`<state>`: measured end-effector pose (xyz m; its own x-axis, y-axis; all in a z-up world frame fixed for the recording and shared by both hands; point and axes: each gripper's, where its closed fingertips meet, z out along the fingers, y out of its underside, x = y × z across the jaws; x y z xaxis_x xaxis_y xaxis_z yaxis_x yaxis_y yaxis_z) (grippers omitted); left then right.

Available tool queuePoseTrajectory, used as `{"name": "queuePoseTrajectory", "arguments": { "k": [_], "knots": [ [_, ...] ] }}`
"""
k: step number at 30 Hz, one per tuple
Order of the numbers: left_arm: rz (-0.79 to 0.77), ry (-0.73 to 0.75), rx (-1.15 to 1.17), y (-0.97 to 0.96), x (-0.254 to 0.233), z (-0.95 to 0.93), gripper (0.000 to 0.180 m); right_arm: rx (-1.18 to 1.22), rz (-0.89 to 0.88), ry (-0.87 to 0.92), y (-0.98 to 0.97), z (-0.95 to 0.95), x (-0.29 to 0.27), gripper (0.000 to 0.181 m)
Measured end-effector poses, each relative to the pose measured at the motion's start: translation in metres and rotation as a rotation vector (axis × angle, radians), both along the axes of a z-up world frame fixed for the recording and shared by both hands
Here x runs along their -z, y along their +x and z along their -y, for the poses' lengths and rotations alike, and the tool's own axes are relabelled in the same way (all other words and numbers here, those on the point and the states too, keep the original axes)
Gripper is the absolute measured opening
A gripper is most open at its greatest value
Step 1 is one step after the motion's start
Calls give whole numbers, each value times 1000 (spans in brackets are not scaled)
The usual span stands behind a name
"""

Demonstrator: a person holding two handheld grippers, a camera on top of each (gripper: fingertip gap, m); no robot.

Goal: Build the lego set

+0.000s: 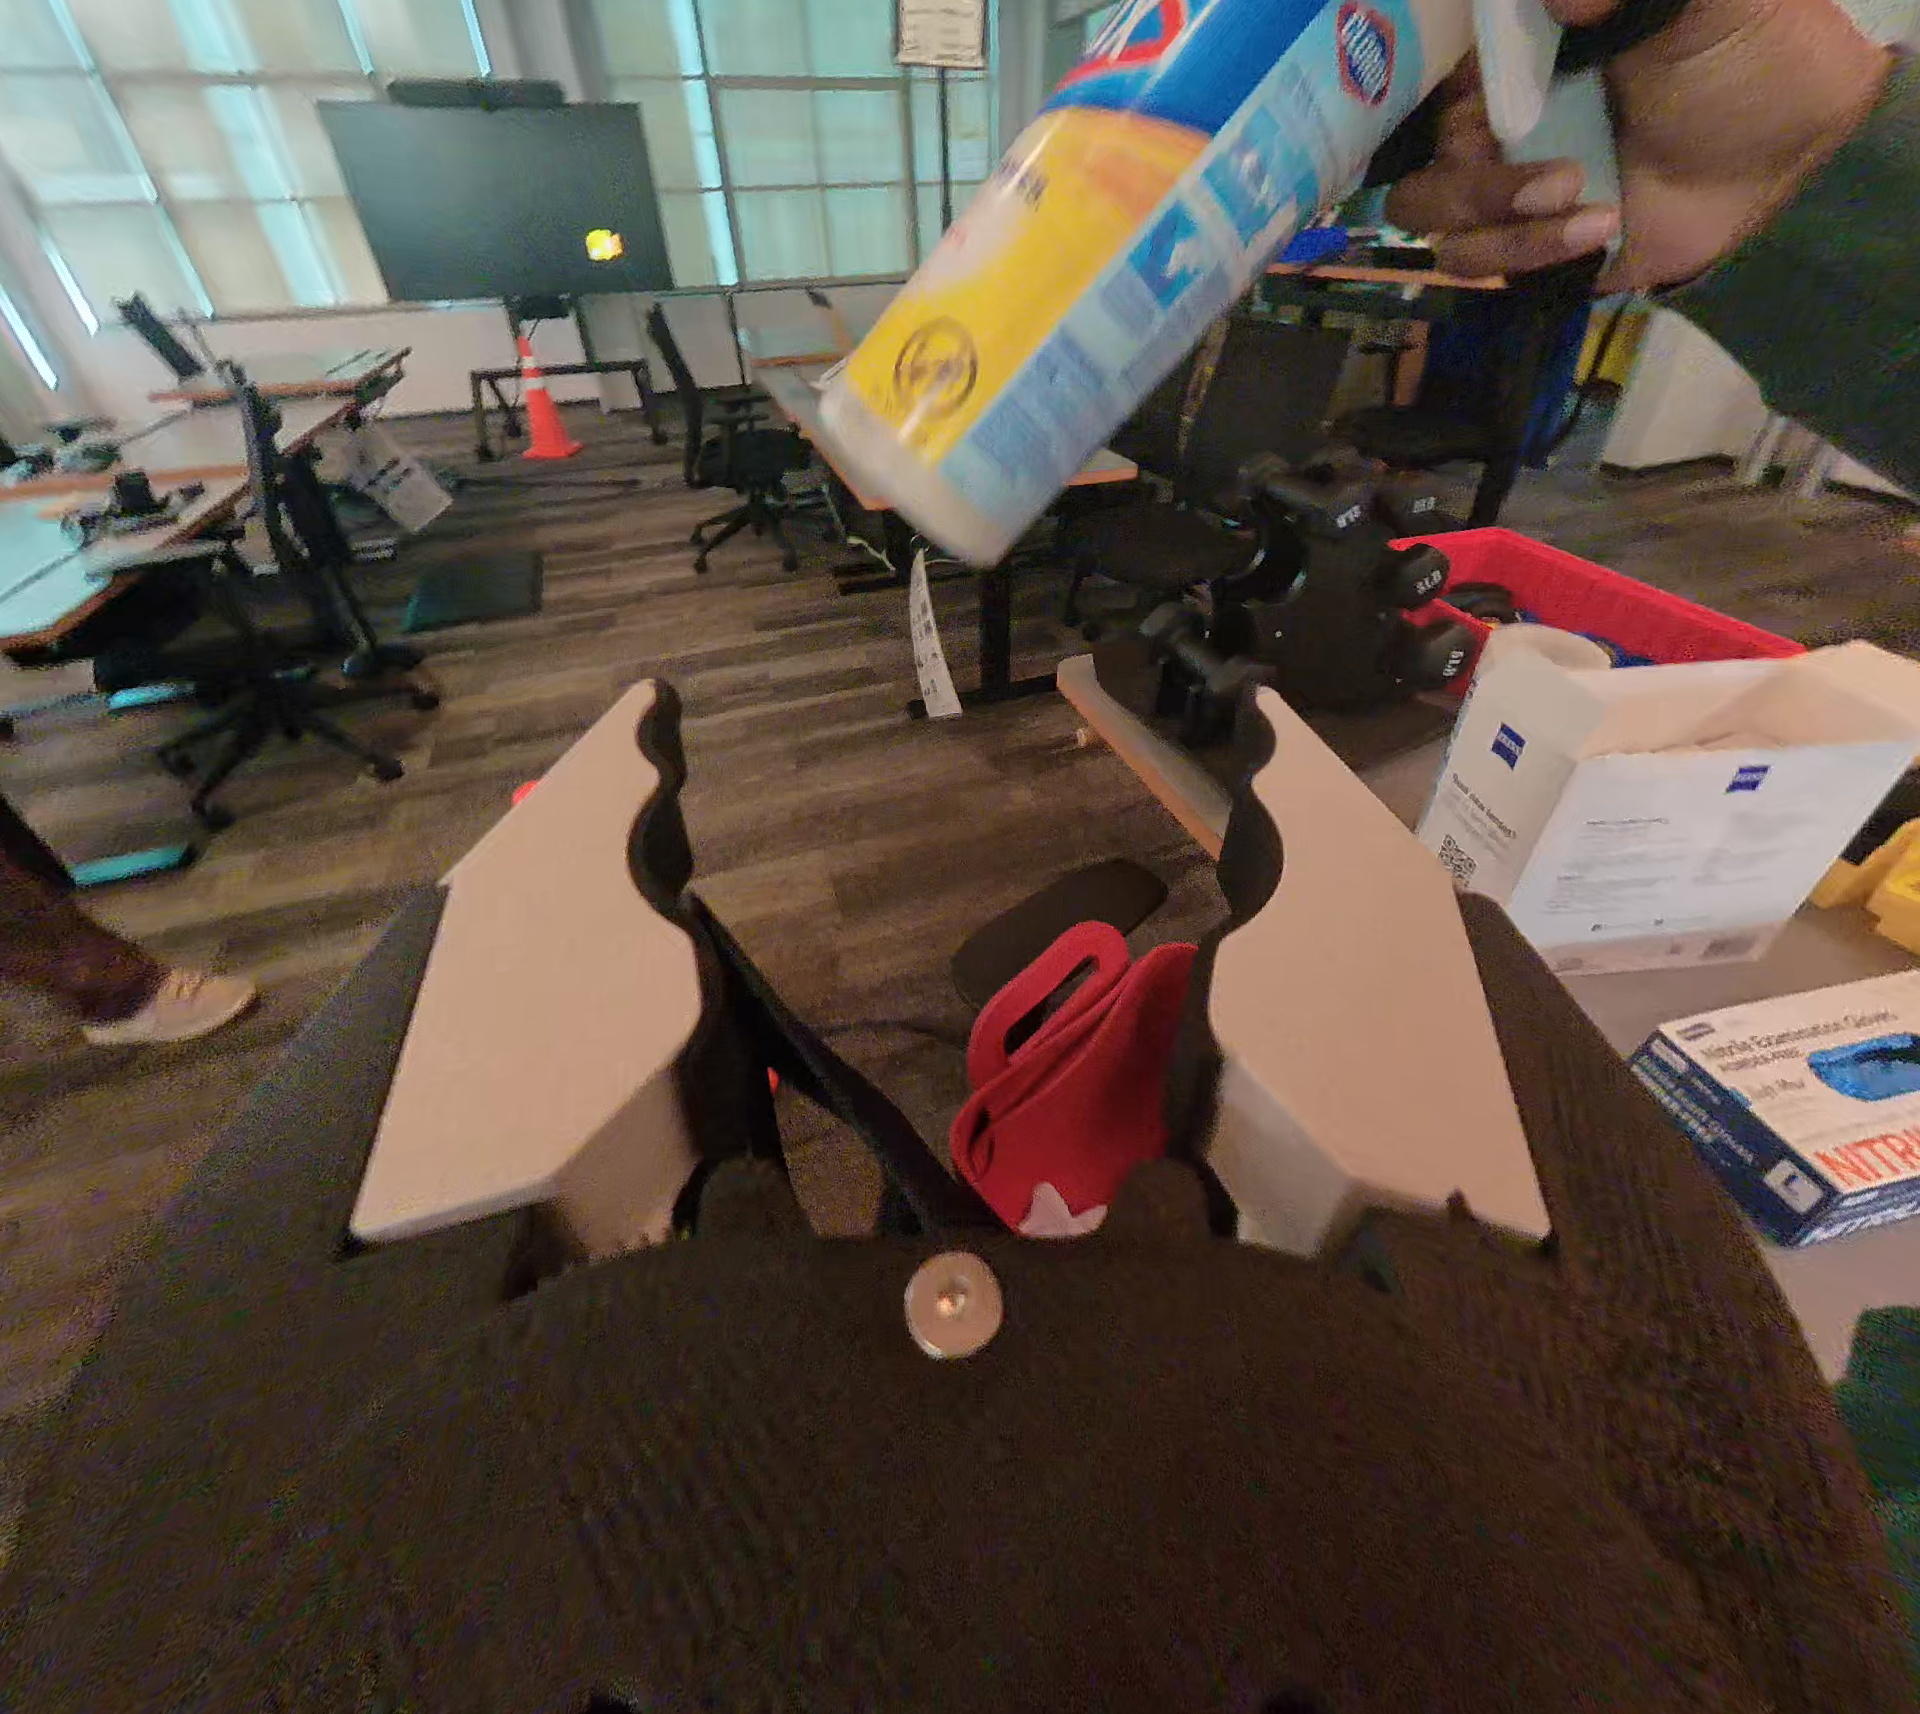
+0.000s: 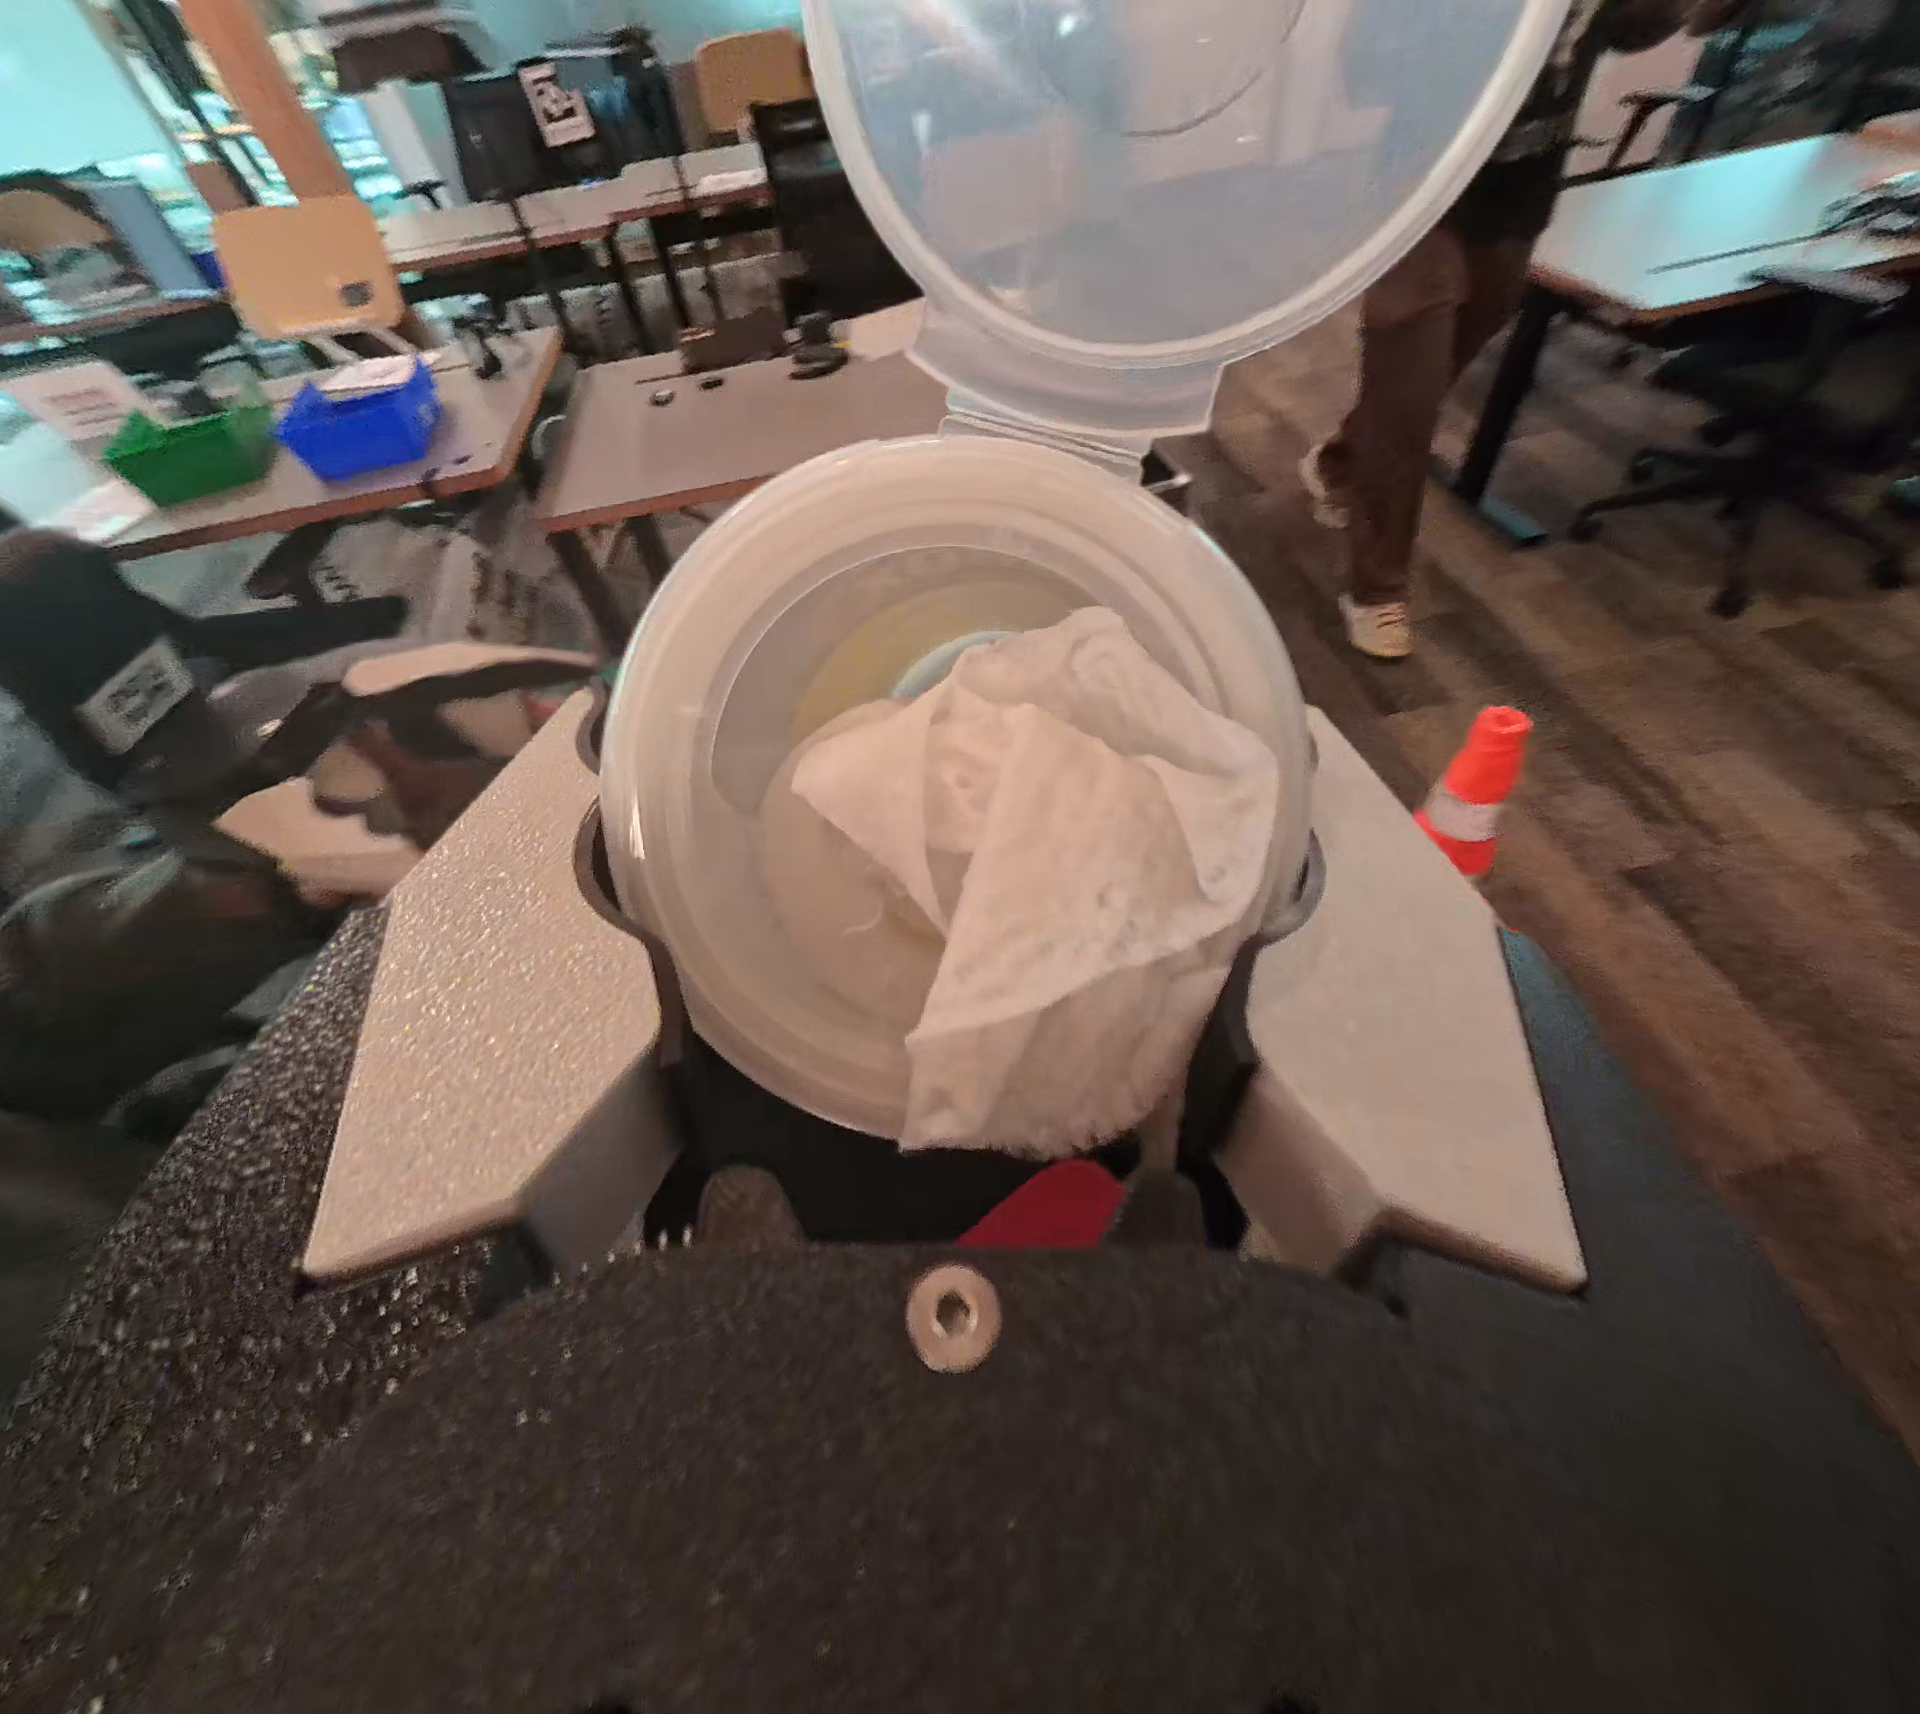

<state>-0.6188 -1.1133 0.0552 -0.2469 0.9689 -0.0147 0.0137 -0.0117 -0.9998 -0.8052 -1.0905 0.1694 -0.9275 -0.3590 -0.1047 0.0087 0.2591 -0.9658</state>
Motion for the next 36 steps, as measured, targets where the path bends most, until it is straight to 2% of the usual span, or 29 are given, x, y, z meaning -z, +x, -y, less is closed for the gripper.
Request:
{"name": "queuePoseTrajectory", "arguments": {
  "k": [8,15,26,36],
  "knots": [
    [9,148,-109,41,40,5,98,141,-94,-65,-55,24,-42,121],
    [20,133,-96,34,35,24,97,208,-121,-123,-70,27,-68,121],
    [28,77,166,-4,21,112,97,417,-154,-123,-66,62,-86,121],
    [79,150,335,84,71,219,96,598,-195,-39,-27,197,-112,122]
  ]
}}
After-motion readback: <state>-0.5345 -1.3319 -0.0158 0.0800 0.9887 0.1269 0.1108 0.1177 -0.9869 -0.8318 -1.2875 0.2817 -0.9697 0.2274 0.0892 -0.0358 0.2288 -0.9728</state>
